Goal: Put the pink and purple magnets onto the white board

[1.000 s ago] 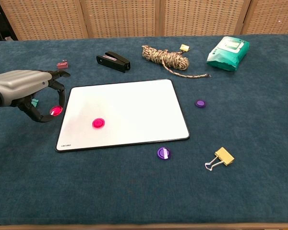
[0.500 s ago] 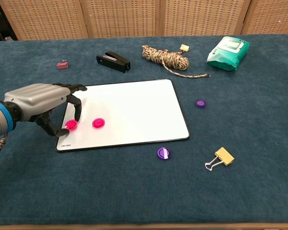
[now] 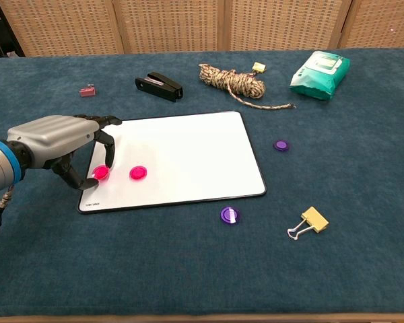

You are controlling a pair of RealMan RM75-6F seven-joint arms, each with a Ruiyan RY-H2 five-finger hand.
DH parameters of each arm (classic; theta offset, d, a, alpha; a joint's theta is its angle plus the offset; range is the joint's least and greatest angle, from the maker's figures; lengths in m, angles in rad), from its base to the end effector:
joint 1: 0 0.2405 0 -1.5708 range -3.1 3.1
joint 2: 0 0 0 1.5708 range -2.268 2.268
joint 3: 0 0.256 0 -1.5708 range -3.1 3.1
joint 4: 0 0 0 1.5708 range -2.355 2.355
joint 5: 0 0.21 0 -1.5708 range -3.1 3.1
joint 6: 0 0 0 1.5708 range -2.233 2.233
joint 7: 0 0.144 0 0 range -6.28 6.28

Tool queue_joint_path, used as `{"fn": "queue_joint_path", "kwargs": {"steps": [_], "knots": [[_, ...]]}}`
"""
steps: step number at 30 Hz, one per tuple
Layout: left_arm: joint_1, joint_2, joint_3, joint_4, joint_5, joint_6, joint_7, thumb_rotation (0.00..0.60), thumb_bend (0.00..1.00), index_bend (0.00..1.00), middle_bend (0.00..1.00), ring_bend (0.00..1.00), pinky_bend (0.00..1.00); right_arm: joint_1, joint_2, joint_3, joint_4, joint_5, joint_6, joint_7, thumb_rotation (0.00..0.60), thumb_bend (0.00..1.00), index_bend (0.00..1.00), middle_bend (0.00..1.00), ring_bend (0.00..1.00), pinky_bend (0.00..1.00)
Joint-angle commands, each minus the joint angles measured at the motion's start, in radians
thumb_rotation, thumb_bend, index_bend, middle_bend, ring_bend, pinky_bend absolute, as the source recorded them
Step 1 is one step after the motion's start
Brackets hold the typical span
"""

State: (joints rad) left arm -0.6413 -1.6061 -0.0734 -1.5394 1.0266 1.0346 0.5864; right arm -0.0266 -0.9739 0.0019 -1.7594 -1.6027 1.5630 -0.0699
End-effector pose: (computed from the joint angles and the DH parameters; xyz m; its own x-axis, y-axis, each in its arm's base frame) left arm -0.1802 0.2921 -0.0438 0.5564 0.3295 0.7628 0.8244 -0.3338 -0.4571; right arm -0.2949 -0.1365 0.1890 0.4601 -0.0159 0.8877 -0.8879 -0.0090 0.4600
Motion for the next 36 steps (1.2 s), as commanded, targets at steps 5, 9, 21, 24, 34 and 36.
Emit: {"fn": "queue_joint_path", "kwargs": {"steps": [5,9,21,24,34,36], "knots": [[-0.001,0.012,0.003,-0.005,-0.006,-0.012,-0.012,0.600,0.33,0.34,0.00,0.00,0.00,0.000,0.001,0.000,-0.002,0.002,-0.002,0.000,0.600,0.00,0.00,0.00,0.00,0.00],[-0.001,0.020,0.002,-0.015,0.000,-0.009,-0.019,0.600,0.33,0.29,0.00,0.00,0.00,0.000,0.001,0.000,-0.001,0.002,-0.001,-0.001,0.600,0.00,0.00,0.00,0.00,0.00],[0.070,0.170,0.025,-0.148,0.163,0.102,-0.155,0.600,0.31,0.05,0.00,0.00,0.00,0.001,-0.007,0.003,0.012,-0.006,0.006,0.002,0.600,0.00,0.00,0.00,0.00,0.00],[0.124,0.224,0.051,-0.167,0.242,0.170,-0.253,0.600,0.30,0.00,0.00,0.00,0.00,0.007,-0.013,0.008,0.018,-0.008,0.004,0.007,0.600,0.00,0.00,0.00,0.00,0.00],[0.305,0.449,0.108,-0.242,0.377,0.422,-0.396,0.600,0.28,0.00,0.00,0.00,0.00,0.063,-0.071,0.008,0.042,-0.069,-0.053,-0.070,0.600,0.00,0.00,0.00,0.00,0.00],[0.342,0.495,0.116,-0.264,0.373,0.458,-0.426,0.600,0.28,0.00,0.00,0.00,0.00,0.096,-0.087,0.015,0.027,-0.087,-0.092,-0.110,0.600,0.00,0.00,0.00,0.00,0.00]]}}
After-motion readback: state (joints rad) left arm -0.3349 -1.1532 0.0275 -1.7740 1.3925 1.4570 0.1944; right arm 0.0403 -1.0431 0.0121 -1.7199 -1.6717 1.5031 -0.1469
